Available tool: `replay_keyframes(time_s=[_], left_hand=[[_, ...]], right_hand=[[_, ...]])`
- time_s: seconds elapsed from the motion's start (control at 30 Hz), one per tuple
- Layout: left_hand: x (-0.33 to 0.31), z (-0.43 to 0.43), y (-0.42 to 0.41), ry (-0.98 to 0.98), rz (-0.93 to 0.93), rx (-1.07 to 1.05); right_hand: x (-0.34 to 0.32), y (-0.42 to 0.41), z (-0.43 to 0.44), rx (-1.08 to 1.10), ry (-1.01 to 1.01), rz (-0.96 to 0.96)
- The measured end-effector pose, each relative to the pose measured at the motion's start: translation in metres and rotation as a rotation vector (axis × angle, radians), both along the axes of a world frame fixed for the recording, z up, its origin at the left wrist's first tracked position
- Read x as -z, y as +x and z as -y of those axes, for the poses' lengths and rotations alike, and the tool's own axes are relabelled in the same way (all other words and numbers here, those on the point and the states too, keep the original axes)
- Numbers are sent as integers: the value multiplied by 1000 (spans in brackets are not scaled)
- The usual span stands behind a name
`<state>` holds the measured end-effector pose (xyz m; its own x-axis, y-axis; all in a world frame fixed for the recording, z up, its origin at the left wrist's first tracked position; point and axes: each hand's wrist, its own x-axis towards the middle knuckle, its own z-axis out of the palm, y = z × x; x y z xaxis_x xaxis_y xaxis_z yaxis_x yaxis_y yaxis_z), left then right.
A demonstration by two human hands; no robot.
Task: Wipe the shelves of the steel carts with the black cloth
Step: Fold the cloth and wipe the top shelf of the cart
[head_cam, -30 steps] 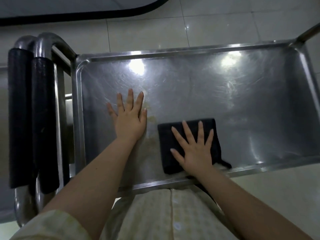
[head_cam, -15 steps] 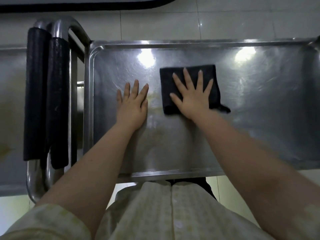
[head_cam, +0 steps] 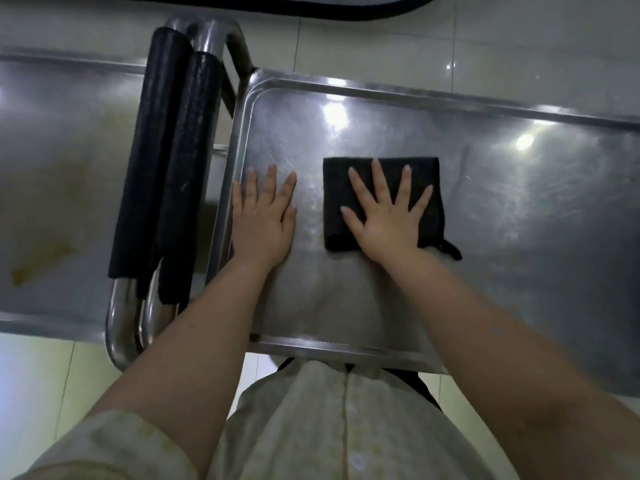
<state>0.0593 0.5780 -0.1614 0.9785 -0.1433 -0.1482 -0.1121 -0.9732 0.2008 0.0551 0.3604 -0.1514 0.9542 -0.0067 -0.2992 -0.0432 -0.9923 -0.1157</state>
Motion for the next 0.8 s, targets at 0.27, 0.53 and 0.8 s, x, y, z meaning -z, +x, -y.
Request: replay_keyframes(time_s=[0.27, 0.53, 0.8], left_hand=[[5, -1, -1, -11, 56, -8], [1, 1, -1, -27, 3, -26], [2, -1, -2, -51, 12, -22]], right_hand=[[-2, 99, -8, 48, -2, -12], [3, -115, -30, -81, 42, 62], [2, -75, -29, -34, 1, 59]])
